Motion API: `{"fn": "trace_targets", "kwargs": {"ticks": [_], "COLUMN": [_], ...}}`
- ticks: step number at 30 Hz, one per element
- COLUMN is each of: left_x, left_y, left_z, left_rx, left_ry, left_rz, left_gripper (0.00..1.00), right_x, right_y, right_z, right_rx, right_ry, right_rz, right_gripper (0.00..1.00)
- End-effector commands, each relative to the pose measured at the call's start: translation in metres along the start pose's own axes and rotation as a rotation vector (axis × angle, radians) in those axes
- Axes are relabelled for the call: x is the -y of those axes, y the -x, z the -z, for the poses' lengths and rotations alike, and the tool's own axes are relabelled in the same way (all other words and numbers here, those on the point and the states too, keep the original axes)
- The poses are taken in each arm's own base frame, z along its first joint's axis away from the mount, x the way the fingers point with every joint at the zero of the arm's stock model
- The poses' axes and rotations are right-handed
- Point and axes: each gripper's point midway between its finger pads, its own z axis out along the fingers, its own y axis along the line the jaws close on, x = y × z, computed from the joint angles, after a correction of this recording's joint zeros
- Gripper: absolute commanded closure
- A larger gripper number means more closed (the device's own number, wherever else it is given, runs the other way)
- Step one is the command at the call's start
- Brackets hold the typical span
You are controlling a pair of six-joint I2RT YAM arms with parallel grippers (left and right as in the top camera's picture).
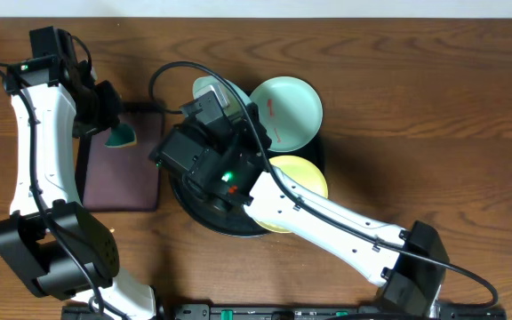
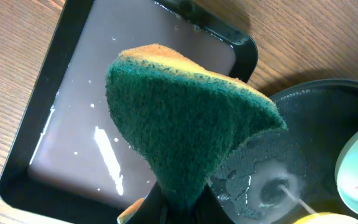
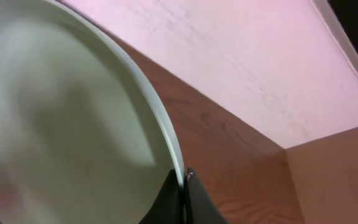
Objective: Clean dirty plates on tray and stack at the side
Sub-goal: 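Lift the scrubbed pale green plate with the right gripper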
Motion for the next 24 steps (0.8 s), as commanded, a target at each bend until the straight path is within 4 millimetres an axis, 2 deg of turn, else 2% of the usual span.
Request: {"fn": "trace_targets", "kwargs": {"ticks": [1,4,7,10,13,18,24], "left_x": [-0.003,-0.003,-0.003,-0.003,-0.003,0.002,0.02], "left_y": [-0.003,-0.003,-0.003,-0.003,-0.004,-0.008,-0.015], "left_z": [-0.003,-0.003,-0.003,-0.003,-0.003,-0.003,-0.005], "left_rx": [-0.014,-0.014,-0.014,-0.014,-0.017,-0.03,-0.038], "left_ry": [0.014,0.014,0.013,0.013,0.014,0.014,0.004], "left_rz": [0.008,0.008,0.008,0.008,0.007,-0.005,-0.054], "left_gripper": [0.93,0.93,0.92,0.93,0.92,0.93,0.92], "right_x": [-0.004,-0.016,-0.016,0.001,0.017,0.03,0.057], "right_y": [-0.005,-0.021,-0.023,-0.013,-0.002,0.006,-0.008], "right_z": [0.01,0.006,0.002,0.0,0.003,0.002,-0.027], "right_rx": [-0.033,-0.1,-0.112,-0.082,-0.066,-0.119,-0.272], "right_ry": [0.1,0.173,0.182,0.13,0.148,0.402,0.702], "right_rz": [-0.023,-0.036,-0.043,-0.081,-0.155,-0.313,-0.511], "right_gripper": [0.99,0.99,0.99,0.99,0.99,0.99,0.99]}}
